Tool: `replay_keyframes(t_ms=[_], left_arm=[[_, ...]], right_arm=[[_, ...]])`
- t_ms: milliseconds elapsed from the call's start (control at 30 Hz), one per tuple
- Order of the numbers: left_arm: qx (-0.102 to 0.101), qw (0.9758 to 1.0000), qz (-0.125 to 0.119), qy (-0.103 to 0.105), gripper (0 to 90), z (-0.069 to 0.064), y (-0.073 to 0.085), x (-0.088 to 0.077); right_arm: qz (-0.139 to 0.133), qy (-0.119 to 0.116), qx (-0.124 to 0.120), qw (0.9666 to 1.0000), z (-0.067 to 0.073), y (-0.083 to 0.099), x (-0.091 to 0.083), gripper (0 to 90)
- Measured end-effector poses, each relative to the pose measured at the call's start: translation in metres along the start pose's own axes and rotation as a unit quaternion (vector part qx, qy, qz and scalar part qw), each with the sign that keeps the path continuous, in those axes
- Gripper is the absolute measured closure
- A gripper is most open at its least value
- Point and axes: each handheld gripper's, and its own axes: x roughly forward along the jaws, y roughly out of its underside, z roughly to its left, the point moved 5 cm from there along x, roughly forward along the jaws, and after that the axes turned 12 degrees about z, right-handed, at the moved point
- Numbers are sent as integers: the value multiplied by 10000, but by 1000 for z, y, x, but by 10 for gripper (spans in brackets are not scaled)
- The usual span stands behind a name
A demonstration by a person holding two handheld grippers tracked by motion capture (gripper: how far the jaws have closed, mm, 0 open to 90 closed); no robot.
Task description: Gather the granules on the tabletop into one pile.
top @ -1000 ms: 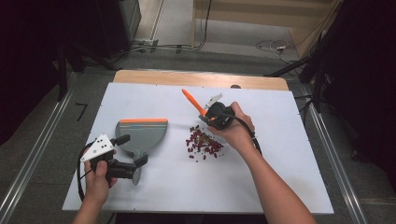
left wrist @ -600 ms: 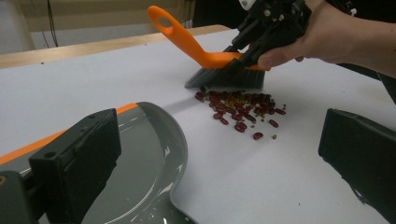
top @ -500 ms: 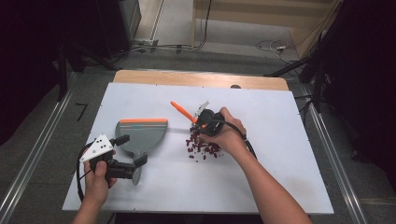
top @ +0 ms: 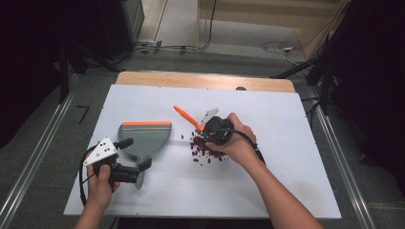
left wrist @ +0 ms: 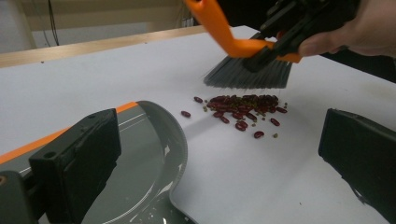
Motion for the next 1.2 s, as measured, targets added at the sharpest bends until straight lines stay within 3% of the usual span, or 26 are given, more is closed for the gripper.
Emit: replay_keyframes(t_ms=[67,133,233,267,333,400,467,533,733,900,1200], left_arm=[[-18,10000,-4,-17,0,1,0,-1],[-33,10000,-21,-23,0,2,0,-1],[-27,10000,-29,-34,0,1,-1,-2],[-18,10000,-28,-34,0,1,-1,-2],[-23,10000,-32,-20,0,0,-1,-2],[-9,10000,-32,-13,0,0,-1,-2],[-4,10000,-34,-10,0,-1,-1,-1],[0,10000,-28,-6,0,-1,-1,-1],[-20,10000,14,-11,0,1,1,-1],[-20,10000,5,-6,0,1,0,-1],[-8,10000,2,2,0,0,0,0]], right_arm=[[-146,-478,-6,9987,9,-2,-16,689],[-41,-867,-14,9962,24,-3,-24,689],[32,-1261,-221,9918,46,-3,-28,689],[32,-1261,-221,9918,46,-3,-28,689],[75,-1684,-157,9856,59,-3,-26,689],[168,-1891,-198,9816,67,-2,-17,689],[314,-1856,-246,9818,67,0,-4,689],[276,-1786,-42,9835,59,1,5,689],[196,-1556,189,9874,32,4,14,689],[173,-1456,400,9884,17,5,17,688],[202,-1228,428,9913,13,3,14,689]])
